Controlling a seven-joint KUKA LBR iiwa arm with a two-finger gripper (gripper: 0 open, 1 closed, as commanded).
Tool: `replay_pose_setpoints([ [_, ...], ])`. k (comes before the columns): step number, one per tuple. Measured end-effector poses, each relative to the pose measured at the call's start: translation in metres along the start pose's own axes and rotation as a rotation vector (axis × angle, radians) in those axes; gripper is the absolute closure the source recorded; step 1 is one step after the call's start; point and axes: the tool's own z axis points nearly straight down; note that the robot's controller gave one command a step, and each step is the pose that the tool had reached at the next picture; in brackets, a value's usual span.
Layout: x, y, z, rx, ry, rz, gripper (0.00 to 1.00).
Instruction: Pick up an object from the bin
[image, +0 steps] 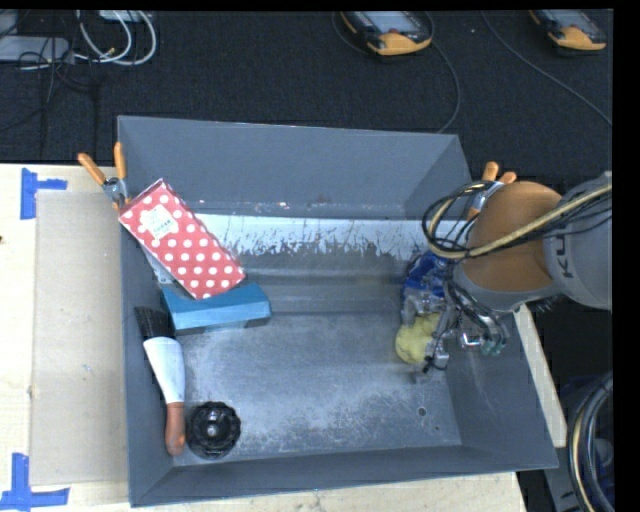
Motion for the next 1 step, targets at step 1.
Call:
replay_pose_setpoints([
  [1,-0.0088,0.0062,-0.0082,-0.015,0.010,0.233,0.00],
])
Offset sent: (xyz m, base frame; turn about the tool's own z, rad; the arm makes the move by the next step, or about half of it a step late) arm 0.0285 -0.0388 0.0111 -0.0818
